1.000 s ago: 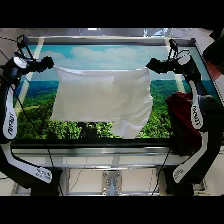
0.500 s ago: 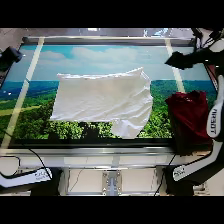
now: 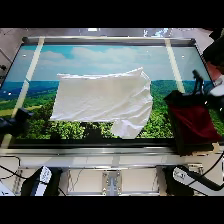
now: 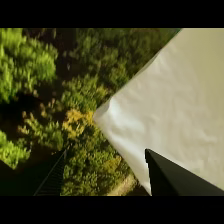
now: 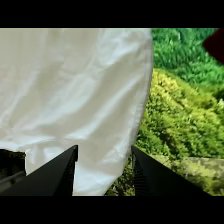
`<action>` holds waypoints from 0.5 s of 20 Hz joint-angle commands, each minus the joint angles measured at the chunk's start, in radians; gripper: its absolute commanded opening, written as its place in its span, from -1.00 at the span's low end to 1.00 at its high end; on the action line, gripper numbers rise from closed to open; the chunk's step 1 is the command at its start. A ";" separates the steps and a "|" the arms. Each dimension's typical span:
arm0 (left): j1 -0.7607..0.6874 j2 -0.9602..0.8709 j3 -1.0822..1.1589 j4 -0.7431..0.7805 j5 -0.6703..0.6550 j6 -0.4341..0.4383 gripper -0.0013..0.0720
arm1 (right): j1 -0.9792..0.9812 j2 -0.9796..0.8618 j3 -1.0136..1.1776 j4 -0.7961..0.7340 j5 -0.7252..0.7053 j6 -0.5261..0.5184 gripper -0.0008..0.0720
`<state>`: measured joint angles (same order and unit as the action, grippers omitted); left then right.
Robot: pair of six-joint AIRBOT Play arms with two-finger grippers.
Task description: Fold the shirts.
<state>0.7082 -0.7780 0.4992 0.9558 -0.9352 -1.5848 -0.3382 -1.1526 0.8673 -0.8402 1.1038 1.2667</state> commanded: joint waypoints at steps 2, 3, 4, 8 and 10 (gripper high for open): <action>0.018 -0.026 -0.186 -0.227 0.061 0.021 0.62 | -0.004 0.068 -0.274 0.152 -0.117 -0.028 0.04; 0.018 -0.052 -0.186 -0.288 0.088 0.061 0.62 | -0.004 0.068 -0.275 0.151 -0.132 -0.032 0.04; 0.017 -0.077 -0.186 -0.334 0.102 0.077 0.62 | -0.004 0.067 -0.275 0.148 -0.145 -0.032 0.04; 0.005 -0.202 -0.185 -0.433 0.115 0.175 0.36 | 0.009 0.060 -0.293 0.122 -0.153 -0.030 0.04; -0.018 -0.244 -0.185 -0.538 0.142 0.253 0.36 | 0.072 0.027 -0.312 0.122 -0.158 -0.029 0.04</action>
<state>0.7090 -0.9573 0.3206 0.5640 -0.8223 -1.4357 -0.3115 -1.1049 0.5838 -0.7200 0.9565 1.2388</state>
